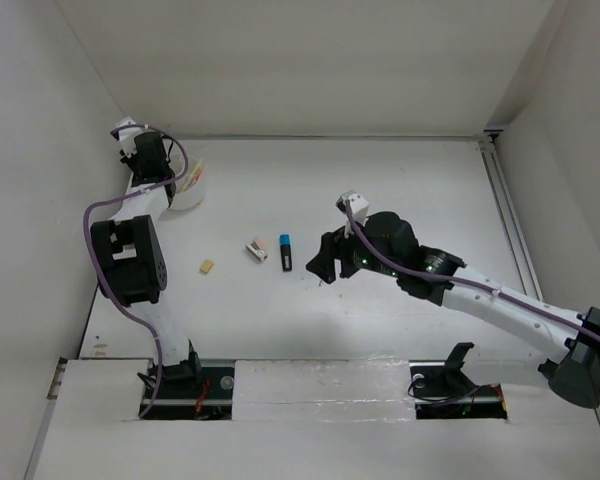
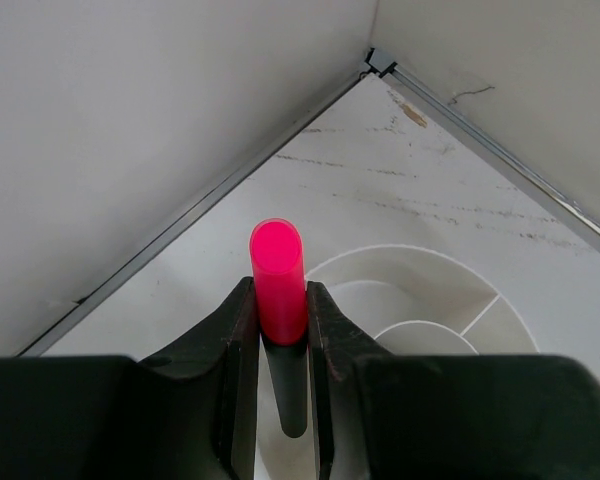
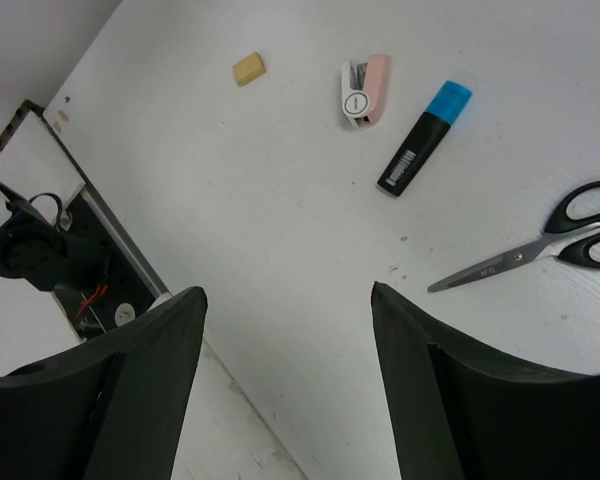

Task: Sort the stationery into containers
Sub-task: Place the pen in the storage box, then pick up the pen from the center of the board.

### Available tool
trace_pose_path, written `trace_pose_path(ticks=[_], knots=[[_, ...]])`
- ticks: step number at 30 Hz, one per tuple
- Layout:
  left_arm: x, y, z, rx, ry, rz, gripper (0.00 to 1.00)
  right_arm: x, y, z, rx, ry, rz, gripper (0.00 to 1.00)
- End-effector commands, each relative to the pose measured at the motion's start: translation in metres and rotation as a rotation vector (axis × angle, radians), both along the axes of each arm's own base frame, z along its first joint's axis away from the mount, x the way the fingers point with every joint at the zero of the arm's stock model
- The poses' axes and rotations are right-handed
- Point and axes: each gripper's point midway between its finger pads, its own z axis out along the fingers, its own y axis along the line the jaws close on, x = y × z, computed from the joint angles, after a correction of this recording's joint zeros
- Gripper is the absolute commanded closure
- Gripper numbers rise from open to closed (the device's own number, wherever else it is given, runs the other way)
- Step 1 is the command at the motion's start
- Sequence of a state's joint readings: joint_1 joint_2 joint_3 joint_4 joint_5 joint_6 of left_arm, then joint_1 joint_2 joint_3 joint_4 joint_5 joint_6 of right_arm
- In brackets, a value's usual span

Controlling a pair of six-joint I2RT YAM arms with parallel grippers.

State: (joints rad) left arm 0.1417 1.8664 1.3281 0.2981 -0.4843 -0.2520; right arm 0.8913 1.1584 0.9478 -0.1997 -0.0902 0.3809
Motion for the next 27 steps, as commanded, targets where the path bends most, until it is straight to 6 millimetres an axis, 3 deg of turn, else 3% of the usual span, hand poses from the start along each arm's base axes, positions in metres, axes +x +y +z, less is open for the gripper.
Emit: trace_pose_path(ticks=[1, 4, 7, 8, 12, 14, 15, 16, 17, 18, 20, 21, 22, 24, 25, 26, 27], knots=[[0.007, 0.004, 0.015, 0.004, -0.074, 0.002, 1.00, 0.002, 0.013, 0.022, 0.061, -0.057, 0.035, 0.27], [0.008, 0.004, 0.004, -0.005, -0.058, 0.004, 1.00, 0.003, 0.014, 0.018, 0.053, -0.050, 0.035, 0.27], [0.005, 0.004, -0.005, -0.008, -0.040, 0.005, 0.86, 0.003, 0.016, 0.018, 0.054, -0.046, 0.043, 0.27], [0.001, 0.003, -0.007, -0.003, -0.028, 0.002, 0.74, 0.004, 0.017, 0.015, 0.043, -0.048, 0.047, 0.27], [0.001, -0.001, -0.005, -0.004, -0.030, -0.025, 0.50, 0.007, 0.022, 0.015, 0.041, -0.042, 0.055, 0.26], [0.001, -0.004, -0.003, -0.010, -0.031, -0.043, 0.44, 0.009, 0.026, 0.011, 0.031, -0.033, 0.056, 0.26], [0.002, -0.008, 0.013, -0.015, -0.062, -0.071, 0.40, 0.013, 0.027, 0.010, 0.022, -0.041, 0.051, 0.26], [0.002, -0.010, 0.020, -0.023, -0.082, -0.078, 0.30, 0.015, 0.027, 0.005, 0.010, -0.036, 0.041, 0.10], [0.001, -0.011, 0.027, -0.027, -0.101, -0.076, 0.24, 0.020, 0.030, 0.012, 0.016, -0.048, 0.029, 0.00], [-0.001, -0.014, 0.048, -0.034, -0.143, -0.084, 0.17, 0.027, 0.033, -0.002, -0.027, -0.023, 0.012, 0.00], [-0.006, -0.016, 0.070, -0.031, -0.172, -0.094, 0.00, 0.046, 0.032, -0.013, -0.094, -0.026, -0.060, 0.00], [-0.010, -0.021, 0.101, -0.020, -0.222, -0.097, 0.00, 0.056, 0.039, -0.024, -0.149, 0.003, -0.076, 0.00], [-0.014, -0.018, 0.115, -0.013, -0.231, -0.082, 0.00, 0.063, 0.041, -0.030, -0.182, 0.015, -0.094, 0.00], [-0.022, -0.023, 0.123, -0.047, -0.177, -0.067, 0.00, 0.086, 0.047, -0.045, -0.265, 0.024, -0.162, 0.00], [-0.022, -0.021, 0.161, -0.074, -0.241, -0.034, 0.00, 0.091, 0.047, -0.052, -0.291, 0.037, -0.185, 0.00], [-0.027, -0.023, 0.172, -0.103, -0.232, -0.024, 0.00, 0.097, 0.051, -0.057, -0.297, 0.044, -0.206, 0.02], [-0.041, -0.028, 0.161, -0.143, -0.132, -0.019, 0.00, 0.101, 0.052, -0.064, -0.323, 0.051, -0.219, 0.02]])
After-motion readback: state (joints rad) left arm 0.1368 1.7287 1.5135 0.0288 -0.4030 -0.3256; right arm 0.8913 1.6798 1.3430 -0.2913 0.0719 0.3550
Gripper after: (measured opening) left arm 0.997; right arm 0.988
